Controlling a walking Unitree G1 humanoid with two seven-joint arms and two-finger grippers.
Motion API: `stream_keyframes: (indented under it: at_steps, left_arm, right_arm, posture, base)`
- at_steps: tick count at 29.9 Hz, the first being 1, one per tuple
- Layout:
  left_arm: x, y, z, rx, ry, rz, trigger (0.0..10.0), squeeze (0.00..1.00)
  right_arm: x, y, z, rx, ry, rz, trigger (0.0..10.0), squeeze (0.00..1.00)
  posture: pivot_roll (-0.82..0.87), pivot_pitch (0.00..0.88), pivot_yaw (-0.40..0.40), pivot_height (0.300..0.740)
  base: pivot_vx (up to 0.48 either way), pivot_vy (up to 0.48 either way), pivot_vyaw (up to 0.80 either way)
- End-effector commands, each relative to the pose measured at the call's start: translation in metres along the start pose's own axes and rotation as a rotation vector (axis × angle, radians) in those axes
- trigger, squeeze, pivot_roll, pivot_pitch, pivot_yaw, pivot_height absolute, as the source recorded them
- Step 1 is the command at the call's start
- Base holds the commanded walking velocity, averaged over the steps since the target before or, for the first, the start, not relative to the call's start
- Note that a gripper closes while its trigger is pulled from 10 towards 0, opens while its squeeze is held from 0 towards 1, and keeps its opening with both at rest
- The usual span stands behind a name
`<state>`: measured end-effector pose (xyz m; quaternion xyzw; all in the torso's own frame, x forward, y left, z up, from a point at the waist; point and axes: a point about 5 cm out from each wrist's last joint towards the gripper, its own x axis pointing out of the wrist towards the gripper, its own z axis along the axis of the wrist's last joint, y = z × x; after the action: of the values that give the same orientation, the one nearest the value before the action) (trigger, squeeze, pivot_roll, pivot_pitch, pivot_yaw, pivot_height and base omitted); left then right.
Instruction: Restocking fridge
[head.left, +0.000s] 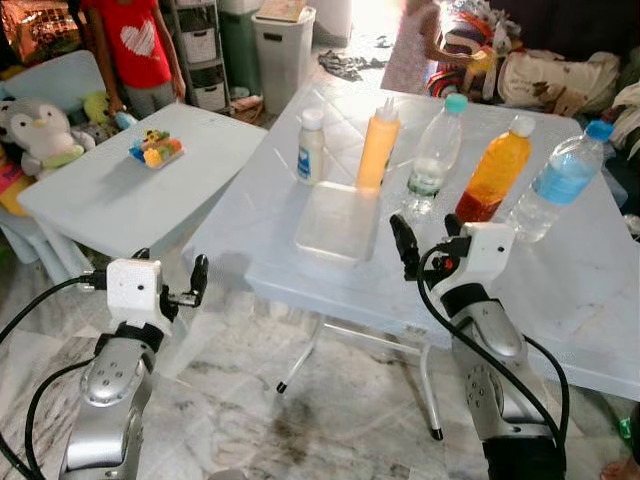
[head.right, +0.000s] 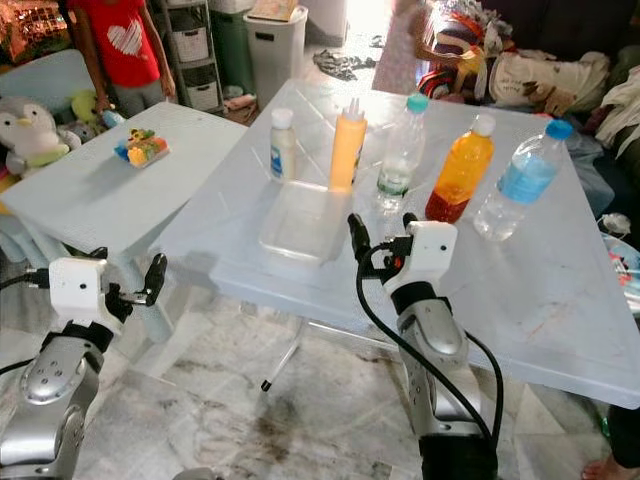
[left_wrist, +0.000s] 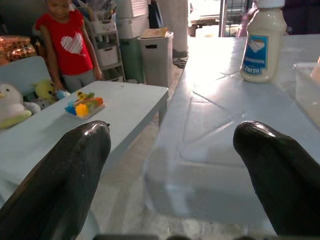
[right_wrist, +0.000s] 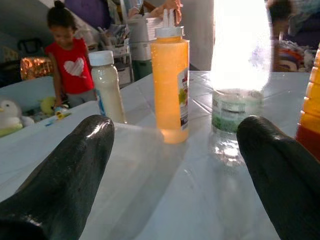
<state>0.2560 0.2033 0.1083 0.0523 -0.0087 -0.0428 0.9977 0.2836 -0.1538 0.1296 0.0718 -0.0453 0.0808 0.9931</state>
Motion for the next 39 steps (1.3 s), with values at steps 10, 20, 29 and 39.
stream_keyframes:
  at_steps: [10, 20, 29, 39]
  left_arm:
    - [0.003, -0.002, 0.003, -0.027, -0.012, -0.012, 10.0, 0.0]
    - [0.002, -0.004, 0.003, -0.029, -0.013, -0.021, 10.0, 0.0]
    - [0.001, -0.003, 0.003, -0.02, -0.014, -0.03, 10.0, 0.0]
    - [0.002, -0.004, 0.003, -0.018, -0.014, -0.046, 10.0, 0.0]
  right_arm:
    - [0.002, 0.009, 0.006, -0.016, -0.033, 0.008, 10.0, 0.0]
    - [0.001, 0.012, 0.003, -0.015, -0.027, 0.005, 10.0, 0.0]
    - [-0.002, 0.011, 0.005, -0.049, -0.04, -0.051, 10.0, 0.0]
    - [-0.011, -0.019, 0.005, -0.071, -0.028, -0.248, 10.0, 0.0]
  posture:
    - [0.03, 0.041, -0.023, 0.74]
    - [0.03, 0.04, -0.027, 0.74]
    - [0.03, 0.039, -0.031, 0.74]
    - [0.03, 0.022, -0.028, 0.74]
  base:
    - [0.364, 0.304, -0.4]
    - [0.028, 0.067, 0.0]
    - [0.0, 0.0, 0.0]
    - [0.0, 0.0, -0.08]
